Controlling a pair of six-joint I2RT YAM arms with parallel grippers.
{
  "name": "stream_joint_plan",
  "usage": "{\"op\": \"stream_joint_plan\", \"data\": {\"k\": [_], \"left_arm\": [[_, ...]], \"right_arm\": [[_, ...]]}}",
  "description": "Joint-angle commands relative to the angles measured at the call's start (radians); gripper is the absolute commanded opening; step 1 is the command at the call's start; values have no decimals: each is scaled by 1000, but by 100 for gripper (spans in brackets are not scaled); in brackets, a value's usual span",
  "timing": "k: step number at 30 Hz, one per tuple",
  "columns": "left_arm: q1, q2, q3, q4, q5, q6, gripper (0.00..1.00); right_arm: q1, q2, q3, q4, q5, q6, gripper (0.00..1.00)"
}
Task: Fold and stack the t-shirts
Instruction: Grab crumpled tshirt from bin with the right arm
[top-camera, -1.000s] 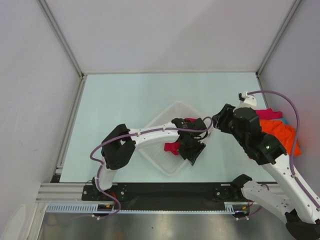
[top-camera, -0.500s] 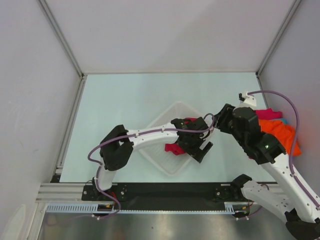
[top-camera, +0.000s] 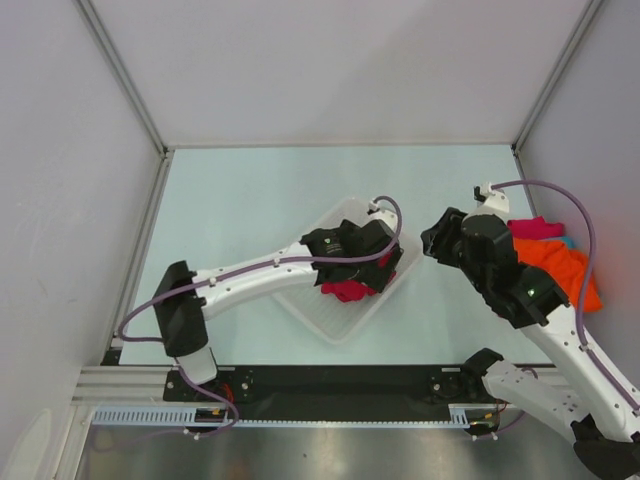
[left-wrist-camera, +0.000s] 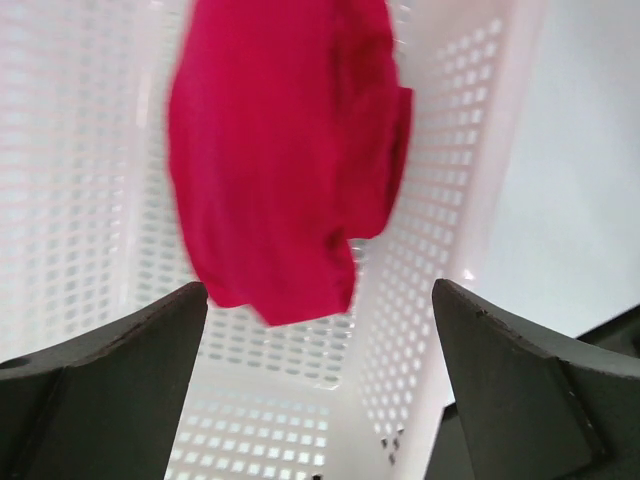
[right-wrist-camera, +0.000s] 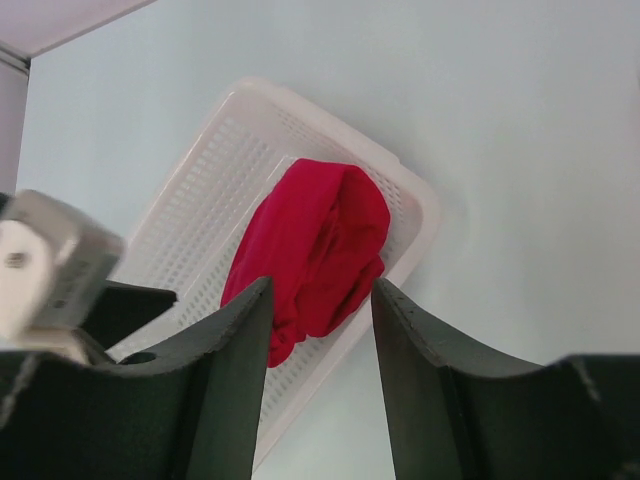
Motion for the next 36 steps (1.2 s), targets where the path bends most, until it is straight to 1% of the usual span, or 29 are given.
{"op": "stream_joint_plan", "data": {"k": [1, 6, 10, 12, 13, 15, 16, 17, 19, 20, 26, 36], "left_arm": [[22, -130, -65, 19, -162, -27, 100], [37, -184, -125, 36, -163, -40, 100], [49, -256, -164, 33, -217, -90, 100], [68, -323, -201, 33, -245, -142, 100], [100, -349, -217, 34, -245, -158, 100], [143, -418, -272, 45, -222, -178, 100], [186, -437, -289, 46, -207, -178, 100], [204, -452, -318, 46, -196, -179, 99], [236, -486, -339, 39, -183, -175, 99], [241, -491, -356, 34, -183, -173, 100], [257, -514, -404, 29, -174, -192, 100], [257, -498, -408, 33, -153, -182, 100]], "right_arm": [[22, 14, 9, 43, 34, 19, 49], [59, 31, 6, 52, 49, 33, 49], [67, 80, 7, 56, 23, 23, 51], [65, 121, 10, 56, -29, 3, 52], [61, 143, 13, 44, -47, 0, 53], [51, 219, 10, 46, -130, -11, 55], [41, 251, 7, 46, -164, -13, 57], [34, 305, 3, 50, -234, -13, 57], [30, 354, -13, 68, -319, -7, 57], [31, 393, -17, 79, -339, -7, 57], [31, 448, -45, 138, -405, -10, 58], [37, 618, -50, 187, -497, -30, 58]]}}
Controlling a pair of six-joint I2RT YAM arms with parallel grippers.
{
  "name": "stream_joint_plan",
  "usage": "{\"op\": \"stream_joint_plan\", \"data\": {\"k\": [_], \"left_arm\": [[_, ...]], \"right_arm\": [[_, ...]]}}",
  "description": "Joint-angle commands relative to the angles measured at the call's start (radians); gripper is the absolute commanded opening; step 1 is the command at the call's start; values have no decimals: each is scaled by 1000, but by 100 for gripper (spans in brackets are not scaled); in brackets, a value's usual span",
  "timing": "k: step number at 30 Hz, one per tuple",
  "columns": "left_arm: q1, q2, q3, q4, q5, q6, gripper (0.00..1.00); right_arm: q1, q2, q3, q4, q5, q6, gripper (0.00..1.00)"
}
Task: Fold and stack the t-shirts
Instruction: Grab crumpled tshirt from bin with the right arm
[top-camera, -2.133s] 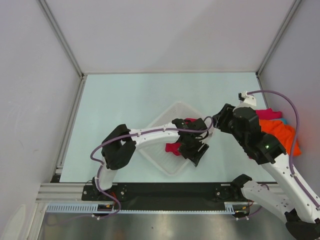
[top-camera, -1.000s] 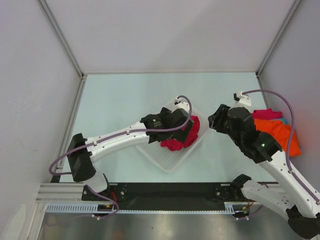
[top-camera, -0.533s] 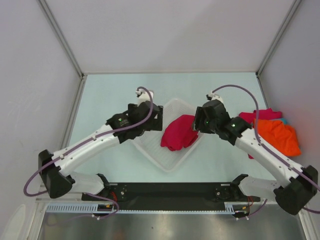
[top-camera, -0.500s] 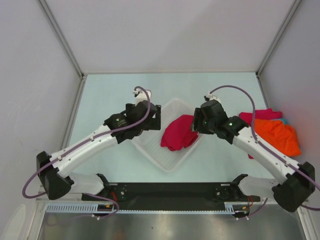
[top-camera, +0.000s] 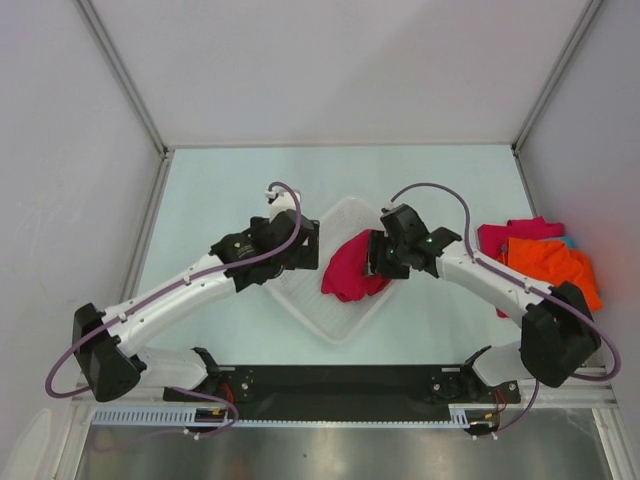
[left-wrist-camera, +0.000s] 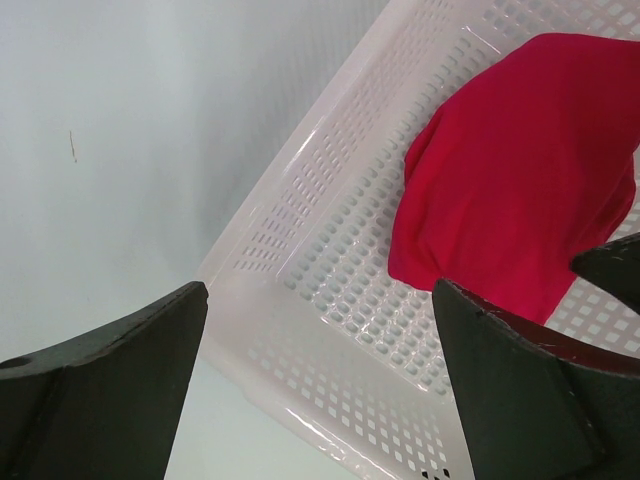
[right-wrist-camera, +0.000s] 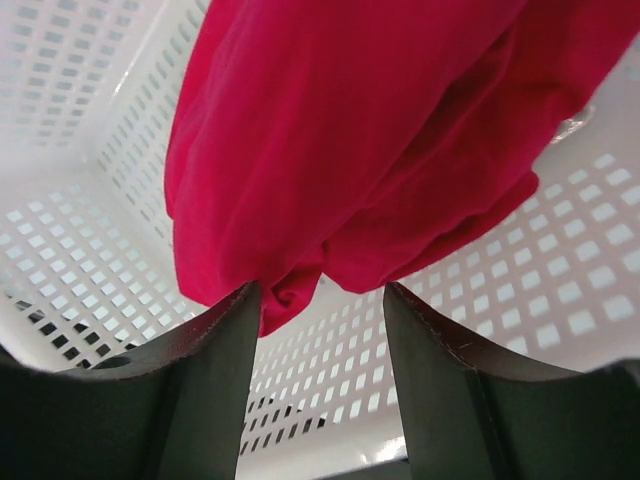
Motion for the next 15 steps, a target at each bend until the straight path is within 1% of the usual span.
{"op": "stream_joint_plan", "data": {"k": [1, 10, 12, 13, 14, 15], "left_arm": [[5, -7, -4, 13, 9, -13, 100], [14, -17, -12, 13, 9, 8, 100], [17, -20, -12, 13, 12, 12, 100], [17, -19, -12, 13, 12, 13, 99], [17, -22, -12, 12, 12, 16, 100], [20, -25, -14, 12, 10, 18, 100]], "right_arm": [[8, 57, 5, 58, -63, -17, 58], [37, 143, 61, 93, -73, -21, 58], [48, 172, 69, 104, -79, -24, 55], [53, 178, 77, 108, -85, -26, 51], [59, 183, 77, 114, -92, -32, 41], [63, 187, 77, 137, -106, -37, 9]]}}
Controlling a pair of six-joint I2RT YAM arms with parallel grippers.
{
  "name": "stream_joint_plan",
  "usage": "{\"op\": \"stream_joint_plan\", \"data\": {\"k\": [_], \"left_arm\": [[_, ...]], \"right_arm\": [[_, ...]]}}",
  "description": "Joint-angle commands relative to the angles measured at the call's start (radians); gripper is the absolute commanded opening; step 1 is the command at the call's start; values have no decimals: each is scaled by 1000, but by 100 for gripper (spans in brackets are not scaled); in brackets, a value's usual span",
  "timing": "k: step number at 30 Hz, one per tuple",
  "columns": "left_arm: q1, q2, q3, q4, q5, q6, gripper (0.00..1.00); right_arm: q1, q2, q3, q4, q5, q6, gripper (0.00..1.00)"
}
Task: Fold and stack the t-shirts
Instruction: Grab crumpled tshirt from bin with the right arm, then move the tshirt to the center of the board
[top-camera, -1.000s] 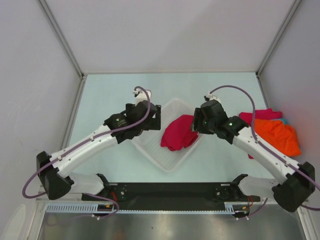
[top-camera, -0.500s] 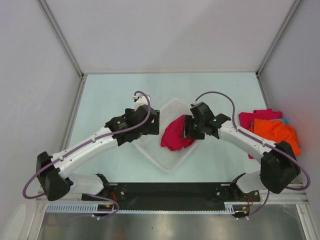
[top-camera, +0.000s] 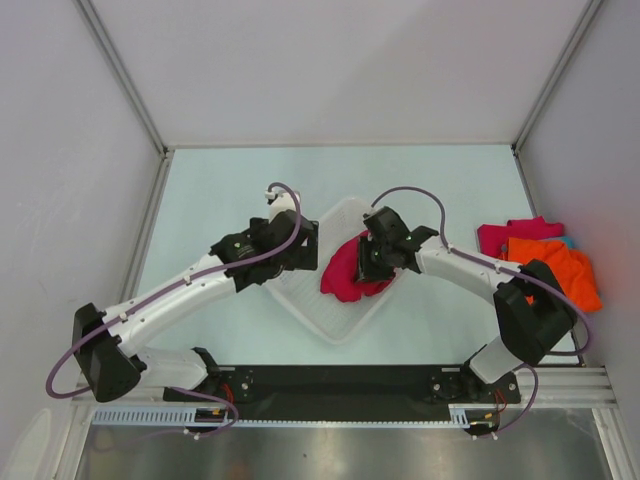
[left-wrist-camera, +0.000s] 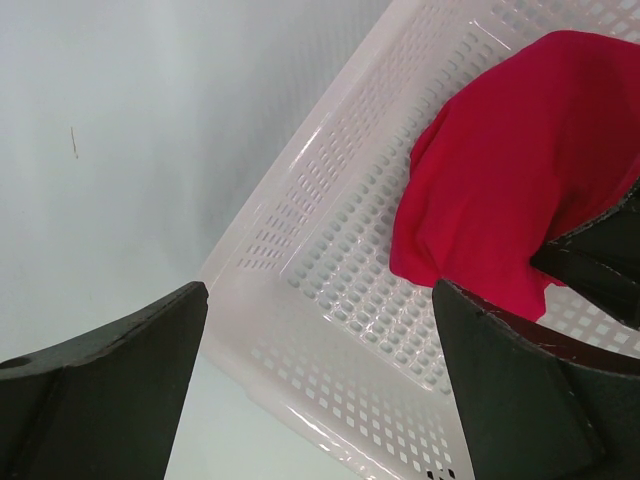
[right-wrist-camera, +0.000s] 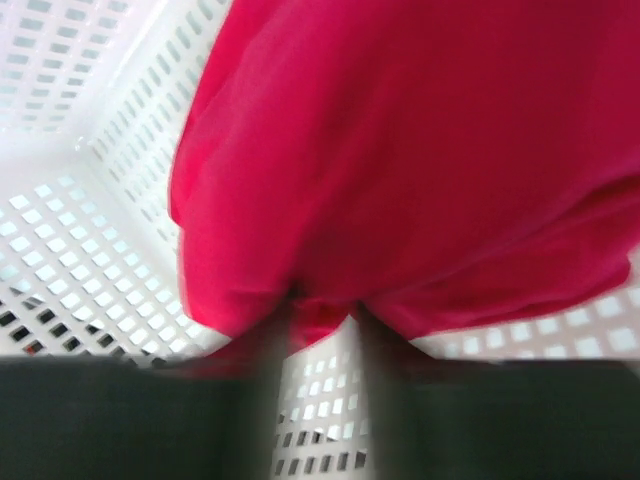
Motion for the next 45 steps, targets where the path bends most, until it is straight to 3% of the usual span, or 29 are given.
{"op": "stream_joint_plan", "data": {"k": [1, 8, 18, 27, 33, 45], "left_arm": [[13, -28, -7, 13, 5, 15, 100], [29, -52, -34, 11, 9, 20, 99], [45, -83, -85, 36, 40, 20, 100], [52, -92, -117, 63, 65, 22, 100], [53, -89, -134, 89, 86, 23, 100], [53, -82, -143, 120, 109, 32, 99]], "right_arm": [[27, 20, 45, 69, -38, -25, 0], [72, -18, 91, 62, 148, -62, 0], [76, -144, 323, -43, 691, -211, 0], [72, -289, 444, 74, 1064, -427, 0], [52, -330, 515, 256, 1181, -662, 0], [-8, -245, 708, 322, 1175, -780, 0]]}}
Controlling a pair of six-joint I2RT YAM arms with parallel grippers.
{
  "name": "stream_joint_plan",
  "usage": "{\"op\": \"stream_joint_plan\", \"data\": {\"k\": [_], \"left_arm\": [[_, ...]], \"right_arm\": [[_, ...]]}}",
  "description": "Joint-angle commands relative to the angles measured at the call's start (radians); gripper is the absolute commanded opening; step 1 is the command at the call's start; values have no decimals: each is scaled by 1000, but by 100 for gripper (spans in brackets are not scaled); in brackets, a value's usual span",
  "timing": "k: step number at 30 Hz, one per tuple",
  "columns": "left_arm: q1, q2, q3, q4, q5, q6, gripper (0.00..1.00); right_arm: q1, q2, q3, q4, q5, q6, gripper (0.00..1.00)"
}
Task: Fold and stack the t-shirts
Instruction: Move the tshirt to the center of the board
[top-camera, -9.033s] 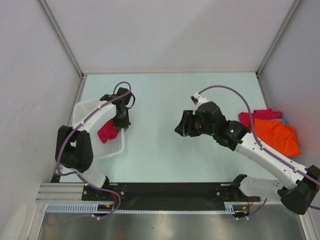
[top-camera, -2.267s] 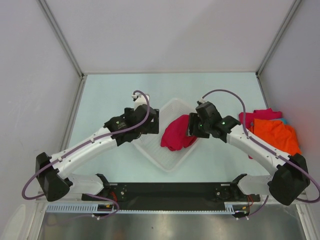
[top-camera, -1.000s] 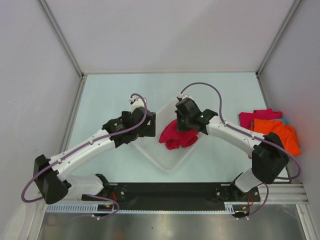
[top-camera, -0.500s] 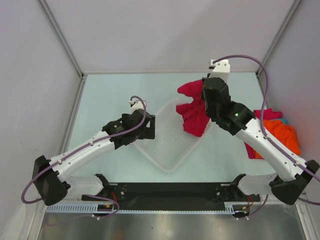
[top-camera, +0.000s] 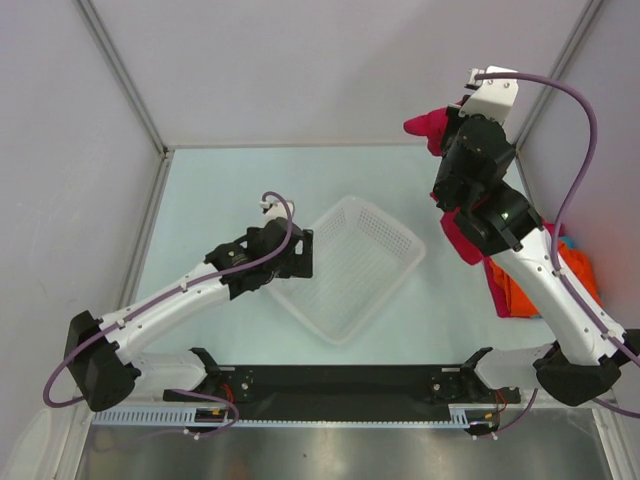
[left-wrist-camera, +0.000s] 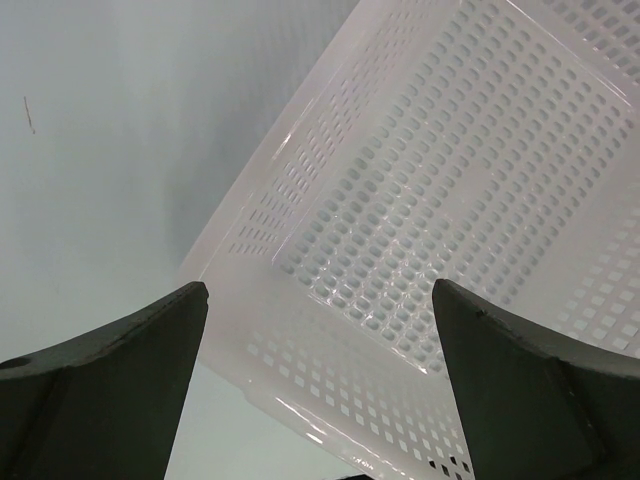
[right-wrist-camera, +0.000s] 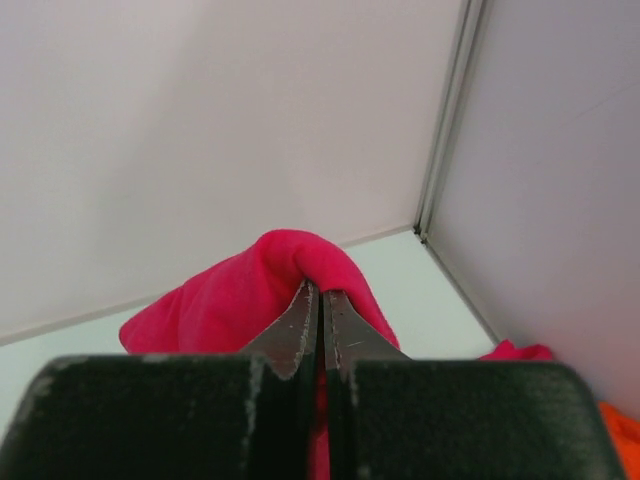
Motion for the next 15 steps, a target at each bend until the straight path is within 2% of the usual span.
{"op": "stream_joint_plan", "data": {"k": [1, 4, 8, 15], "left_arm": [[7, -21, -9, 35, 9, 24, 99], [8, -21, -15, 44, 14, 24, 99], [8, -21, -24, 53, 23, 26, 100], [15, -38, -42, 55, 28, 33, 100]], "right_arm": [[-28, 27, 62, 68, 20, -54, 0], [-75, 44, 81, -50, -27, 41, 0], [-124, 40, 9, -181, -110, 170, 0], [-195, -13, -197, -217, -133, 282, 0]]}}
